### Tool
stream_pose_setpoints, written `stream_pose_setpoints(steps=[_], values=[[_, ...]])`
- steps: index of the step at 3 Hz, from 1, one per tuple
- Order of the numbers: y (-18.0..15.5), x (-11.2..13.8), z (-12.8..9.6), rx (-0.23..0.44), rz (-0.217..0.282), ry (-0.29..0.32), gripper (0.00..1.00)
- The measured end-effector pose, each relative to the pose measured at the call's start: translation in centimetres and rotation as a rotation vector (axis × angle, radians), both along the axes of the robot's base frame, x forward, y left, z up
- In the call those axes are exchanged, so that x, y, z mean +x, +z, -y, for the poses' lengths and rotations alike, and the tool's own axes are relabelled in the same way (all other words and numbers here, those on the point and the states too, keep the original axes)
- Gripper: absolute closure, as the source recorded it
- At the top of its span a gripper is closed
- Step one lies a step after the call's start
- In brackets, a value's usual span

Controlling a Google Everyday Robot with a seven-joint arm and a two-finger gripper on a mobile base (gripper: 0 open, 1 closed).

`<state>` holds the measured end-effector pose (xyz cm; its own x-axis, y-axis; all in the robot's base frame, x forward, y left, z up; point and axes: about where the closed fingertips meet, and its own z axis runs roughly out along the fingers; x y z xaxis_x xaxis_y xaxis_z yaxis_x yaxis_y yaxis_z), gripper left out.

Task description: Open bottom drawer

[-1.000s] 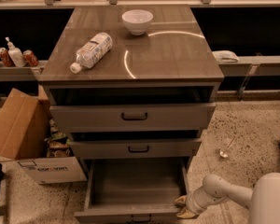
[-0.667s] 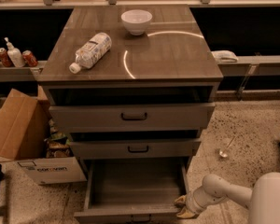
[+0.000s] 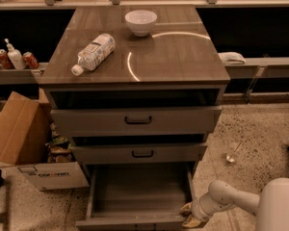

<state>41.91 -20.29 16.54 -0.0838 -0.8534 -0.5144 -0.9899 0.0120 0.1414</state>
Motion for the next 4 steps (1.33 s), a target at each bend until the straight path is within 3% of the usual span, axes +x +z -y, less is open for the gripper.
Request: stream_pose_setpoints(steps=[1, 2, 4], values=[[-0.1, -0.2, -0.2, 0.002, -0.003, 0.001, 0.14], [-0.2, -0.3, -0.3, 0.004, -0.006, 0.003, 0.0], [3.0, 0.9, 2.1, 0.035, 0.067, -0.033, 0.0]])
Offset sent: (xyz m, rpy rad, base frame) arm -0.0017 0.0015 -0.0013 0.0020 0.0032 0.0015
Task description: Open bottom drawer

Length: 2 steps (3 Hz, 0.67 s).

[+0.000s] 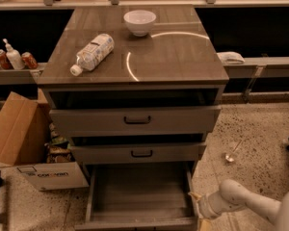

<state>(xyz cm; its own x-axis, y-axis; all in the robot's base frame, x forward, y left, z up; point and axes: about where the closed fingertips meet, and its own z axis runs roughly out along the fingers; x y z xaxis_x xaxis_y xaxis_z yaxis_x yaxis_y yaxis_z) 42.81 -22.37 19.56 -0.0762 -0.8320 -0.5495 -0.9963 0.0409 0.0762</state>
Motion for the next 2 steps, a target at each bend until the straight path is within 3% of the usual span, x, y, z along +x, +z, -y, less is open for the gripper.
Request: stream_pose_setpoints(steps=[1, 2], values=[[3.3, 0.9, 2.3, 0.01, 0.066, -0.041, 0.0], [8.7, 1.7, 4.4, -0.024, 0.175, -0.071, 0.0]])
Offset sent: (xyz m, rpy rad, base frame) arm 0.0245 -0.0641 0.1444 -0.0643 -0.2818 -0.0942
